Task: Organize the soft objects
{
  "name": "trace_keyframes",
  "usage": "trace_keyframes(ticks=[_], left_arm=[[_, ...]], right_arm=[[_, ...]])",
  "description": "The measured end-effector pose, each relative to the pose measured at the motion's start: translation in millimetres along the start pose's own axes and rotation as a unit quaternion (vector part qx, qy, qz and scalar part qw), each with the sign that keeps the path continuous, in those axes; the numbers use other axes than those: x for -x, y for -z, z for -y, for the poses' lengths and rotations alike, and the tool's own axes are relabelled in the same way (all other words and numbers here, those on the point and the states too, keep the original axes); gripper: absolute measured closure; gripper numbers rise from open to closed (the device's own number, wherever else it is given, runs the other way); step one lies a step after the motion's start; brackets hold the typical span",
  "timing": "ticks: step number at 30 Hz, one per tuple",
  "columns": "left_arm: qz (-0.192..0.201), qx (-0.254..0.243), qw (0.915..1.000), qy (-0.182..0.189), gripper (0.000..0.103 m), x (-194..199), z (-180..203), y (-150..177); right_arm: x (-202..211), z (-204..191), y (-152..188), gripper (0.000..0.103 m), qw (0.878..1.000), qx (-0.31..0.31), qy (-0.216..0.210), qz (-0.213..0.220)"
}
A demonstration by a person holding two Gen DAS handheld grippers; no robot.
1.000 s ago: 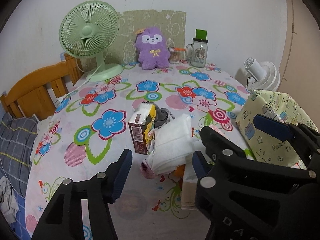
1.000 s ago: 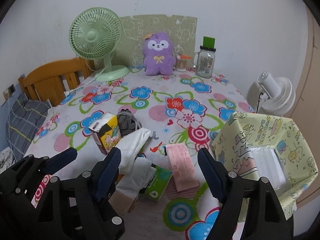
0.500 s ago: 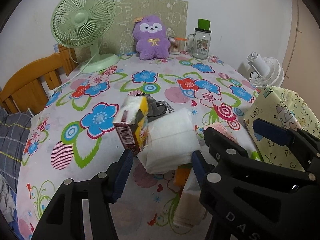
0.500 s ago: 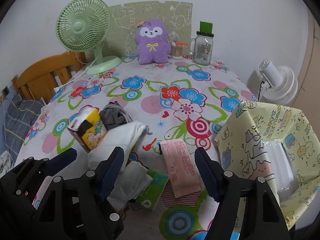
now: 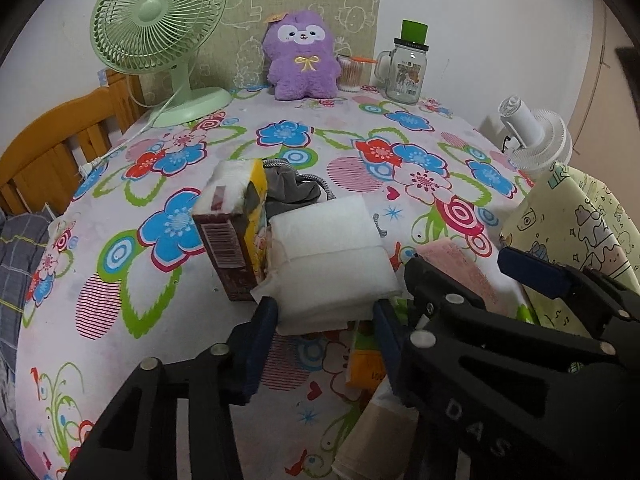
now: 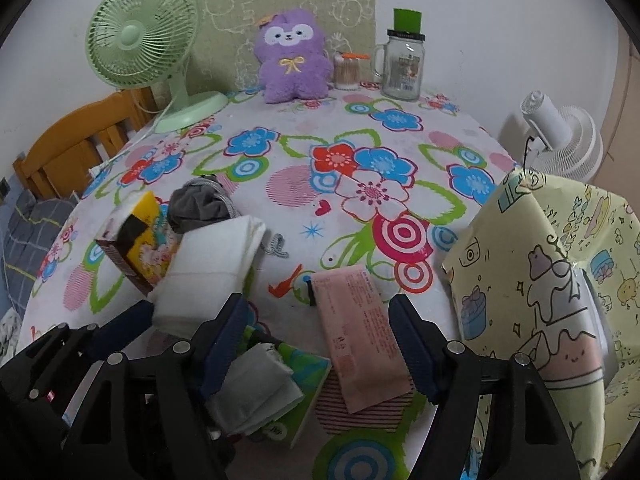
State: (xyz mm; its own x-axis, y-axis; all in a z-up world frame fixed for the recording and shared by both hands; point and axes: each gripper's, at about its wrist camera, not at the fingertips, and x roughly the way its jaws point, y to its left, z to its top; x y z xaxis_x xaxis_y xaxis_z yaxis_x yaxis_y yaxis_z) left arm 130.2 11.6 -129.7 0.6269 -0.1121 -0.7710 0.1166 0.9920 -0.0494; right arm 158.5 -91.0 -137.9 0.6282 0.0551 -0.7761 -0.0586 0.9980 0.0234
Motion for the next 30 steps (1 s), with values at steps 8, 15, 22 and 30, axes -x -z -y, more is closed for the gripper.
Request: trace_keyframes(ticks=[8,15,22,30], left_arm=[[-0.001,0.000,1.0000,0.004,0.051,-2.9,2.9,-0.8],[-0.005,-0.003,0.9997,-0.022,0.024,-7.7,5.1,-2.2],[-0.005,-0.007,0.9997,-0.025,0.035,-11.9,5.6,-2.4],[-0.009,-0.001,0.9996,0.026,0.071,-7.9,11.4,-1.8]], right_arm=[[-11.5,8.7,-0.8,0.027,1.000,-0.019,0.007,-0.008],[-22.3,17.3,0.7,0.039,0.999,-0.042,-0.009,-0.028],[-24.3,20.5,0.4,0.065,0.999,-0.044,0.001,-0.021],[-21.8,24.6,-1.2,0.076,0.999,-0.042,0.003,-0.019]])
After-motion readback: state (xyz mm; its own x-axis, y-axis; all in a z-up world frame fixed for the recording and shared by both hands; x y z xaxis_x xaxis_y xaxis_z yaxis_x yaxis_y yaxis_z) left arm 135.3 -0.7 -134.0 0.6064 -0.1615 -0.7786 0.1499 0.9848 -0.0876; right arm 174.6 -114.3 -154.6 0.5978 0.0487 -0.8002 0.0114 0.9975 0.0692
